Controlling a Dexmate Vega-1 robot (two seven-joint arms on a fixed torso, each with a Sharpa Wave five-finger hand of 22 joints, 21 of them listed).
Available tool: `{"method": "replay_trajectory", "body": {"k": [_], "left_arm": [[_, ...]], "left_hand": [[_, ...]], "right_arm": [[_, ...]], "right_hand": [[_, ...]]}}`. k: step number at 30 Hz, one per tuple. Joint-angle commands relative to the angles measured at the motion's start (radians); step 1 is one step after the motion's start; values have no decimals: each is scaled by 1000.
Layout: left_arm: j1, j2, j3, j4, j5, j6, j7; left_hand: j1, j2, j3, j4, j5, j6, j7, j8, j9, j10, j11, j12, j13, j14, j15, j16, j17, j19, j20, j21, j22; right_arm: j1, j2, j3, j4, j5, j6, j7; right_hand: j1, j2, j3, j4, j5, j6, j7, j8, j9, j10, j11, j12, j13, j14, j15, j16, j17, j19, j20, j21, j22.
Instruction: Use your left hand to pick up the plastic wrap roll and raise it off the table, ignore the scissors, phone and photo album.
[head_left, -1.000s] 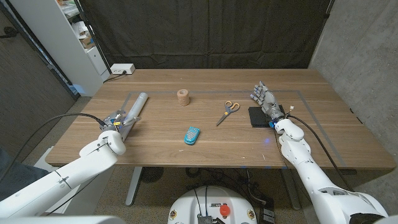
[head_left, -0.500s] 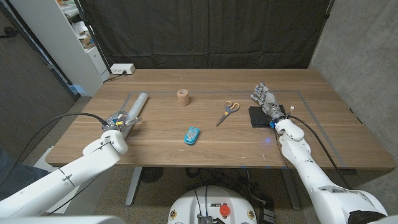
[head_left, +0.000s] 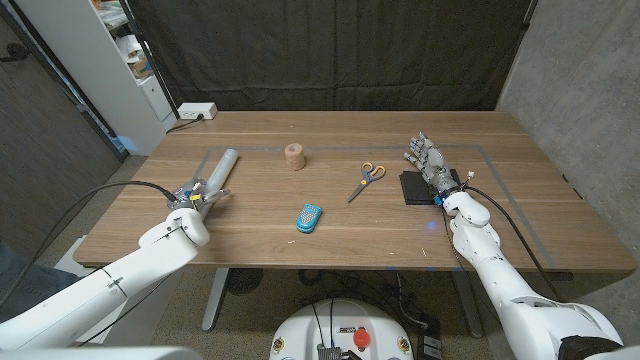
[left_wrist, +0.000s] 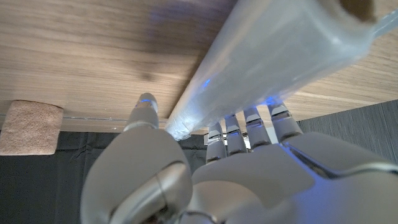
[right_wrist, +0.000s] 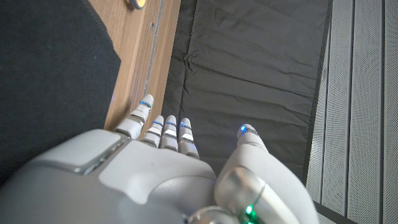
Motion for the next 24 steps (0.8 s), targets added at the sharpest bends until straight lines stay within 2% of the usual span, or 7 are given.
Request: {"method": "replay_trajectory", "body": {"k": [1, 6, 8, 13, 15, 21, 24], "left_arm": [[-25, -3, 5, 13, -31, 11, -30], [-13, -27, -18, 21, -43, -14, 3], [-15, -21, -23, 19, -61, -20, -20], [-18, -35, -23, 25, -60, -18, 2], [-18, -34, -34, 25, -80, -22, -16], [-23, -41, -29, 34, -82, -26, -4], [-26, -39, -32, 39, -93, -32, -13]], "left_hand": [[39, 12, 2, 1, -18, 51, 0, 12, 4, 54, -21, 17, 8, 66, -14, 17, 4, 127, 4, 32, 8], [98, 41, 17, -7, -35, 101, 0, 23, 7, 95, -39, 27, 15, 127, -29, 35, 8, 206, 4, 57, 8], [133, 64, 28, -10, -47, 117, 3, 25, 9, 113, -41, 32, 19, 159, -35, 47, 12, 240, 3, 68, 7], [268, 134, 75, -28, -77, 147, 12, 29, 15, 149, -44, 41, 35, 206, -46, 70, 25, 342, -1, 106, 7], [311, 145, 85, -31, -80, 164, 12, 35, 17, 167, -59, 47, 42, 222, -58, 80, 31, 363, 0, 115, 7], [411, 182, 109, -33, -77, 185, 16, 46, 30, 193, -59, 58, 61, 266, -69, 115, 52, 415, -9, 141, 7], [454, 195, 119, -36, -74, 195, 17, 51, 35, 199, -62, 62, 69, 269, -70, 124, 61, 419, -12, 145, 7]], "right_arm": [[12, 7, 3, 29, -2, 5, 9], [15, 8, 7, 42, -2, 10, 11], [18, 9, 10, 50, -1, 14, 13], [24, 11, 14, 65, 0, 22, 18], [27, 12, 15, 72, 0, 26, 19], [39, 17, 17, 93, -2, 33, 24], [45, 19, 18, 103, -3, 36, 26]], "right_hand": [[3, 10, 2, -3, -1, 6, -6, 5, 5, -1, 0, -1, 3, 6, 3, 6, 3, 12, 1, -3, 5], [3, 10, 2, -3, -1, 6, -6, 5, 5, -2, -1, -2, 3, 5, 3, 6, 3, 12, 1, -4, 5], [3, 11, 2, -4, -1, 6, -6, 5, 5, -2, 0, -2, 3, 5, 3, 5, 3, 12, 1, -5, 5], [3, 11, 2, -4, -1, 6, -6, 5, 5, -1, 1, -2, 3, 6, 3, 6, 3, 14, 1, -5, 5], [3, 11, 2, -4, -1, 5, -6, 5, 5, -1, 0, -1, 3, 7, 2, 6, 3, 15, 2, -5, 5], [2, 11, 1, -4, -1, 5, -6, 5, 5, -1, 1, -2, 3, 13, 2, 8, 4, 18, 3, -6, 6], [2, 11, 1, -4, -1, 5, -7, 5, 5, -2, 2, -2, 3, 15, 3, 9, 4, 19, 3, -6, 6]]}}
